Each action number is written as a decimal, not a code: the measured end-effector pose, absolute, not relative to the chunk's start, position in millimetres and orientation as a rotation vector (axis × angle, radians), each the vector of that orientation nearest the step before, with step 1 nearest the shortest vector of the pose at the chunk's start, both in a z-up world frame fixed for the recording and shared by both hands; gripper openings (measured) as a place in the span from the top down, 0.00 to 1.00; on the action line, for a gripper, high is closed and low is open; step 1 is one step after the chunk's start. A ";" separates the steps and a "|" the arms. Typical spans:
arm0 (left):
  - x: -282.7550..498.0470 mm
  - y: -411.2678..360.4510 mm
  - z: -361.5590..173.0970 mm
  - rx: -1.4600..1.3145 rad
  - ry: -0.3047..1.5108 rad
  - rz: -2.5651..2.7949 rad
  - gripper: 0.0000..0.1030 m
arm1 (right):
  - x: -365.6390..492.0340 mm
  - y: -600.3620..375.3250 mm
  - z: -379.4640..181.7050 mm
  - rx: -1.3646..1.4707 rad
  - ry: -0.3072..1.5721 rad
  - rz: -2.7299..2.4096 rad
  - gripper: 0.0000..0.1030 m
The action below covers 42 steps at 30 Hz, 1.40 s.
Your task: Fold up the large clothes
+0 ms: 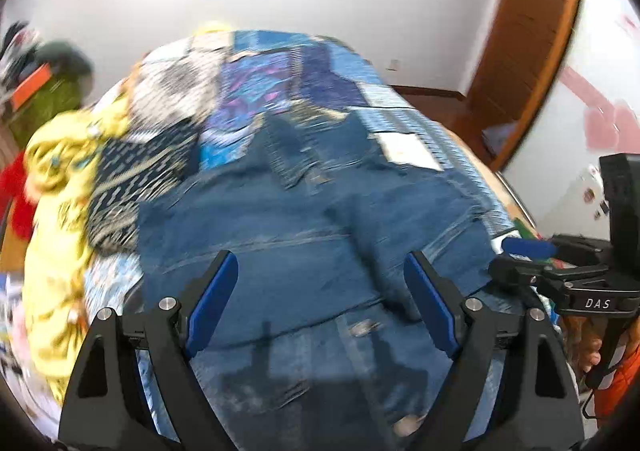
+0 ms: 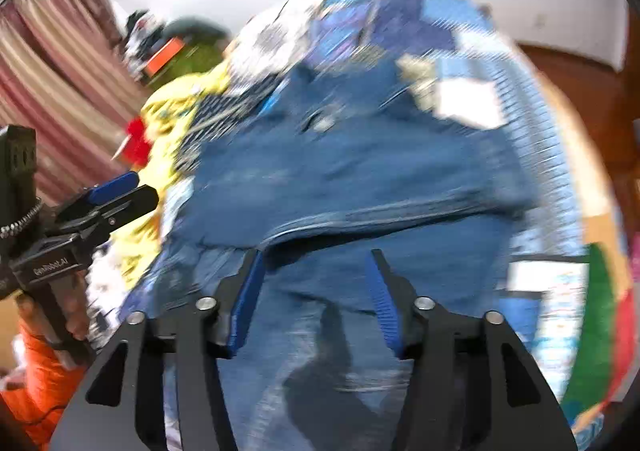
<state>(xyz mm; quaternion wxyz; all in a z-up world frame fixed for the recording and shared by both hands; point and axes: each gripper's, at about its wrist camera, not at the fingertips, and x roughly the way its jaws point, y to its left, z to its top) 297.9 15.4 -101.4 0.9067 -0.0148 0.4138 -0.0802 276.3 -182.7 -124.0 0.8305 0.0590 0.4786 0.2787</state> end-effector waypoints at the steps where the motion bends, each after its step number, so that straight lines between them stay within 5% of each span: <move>1: 304.7 0.7 -99.1 -0.012 0.856 -0.202 0.18 | 275.5 -193.3 -120.8 0.121 0.988 0.554 0.43; 14: 386.4 -131.4 -169.3 0.189 1.114 -0.441 0.16 | 282.7 -279.5 -154.3 0.174 1.011 0.297 0.36; 17: 400.0 -149.6 -189.7 0.230 1.165 -0.444 0.25 | 282.9 -282.7 -168.1 0.174 1.040 0.287 0.36; 23: 418.9 -170.2 -211.0 0.270 1.172 -0.434 0.26 | 291.9 -278.9 -193.8 0.162 1.108 0.293 0.36; 30: 432.5 -157.8 -211.9 0.247 1.084 -0.340 0.88 | 290.4 -272.6 -209.0 0.153 1.129 0.291 0.35; 42: 400.9 -1.4 -103.4 -0.085 0.816 -0.186 0.90 | 288.5 -270.3 -207.4 0.114 1.138 0.254 0.33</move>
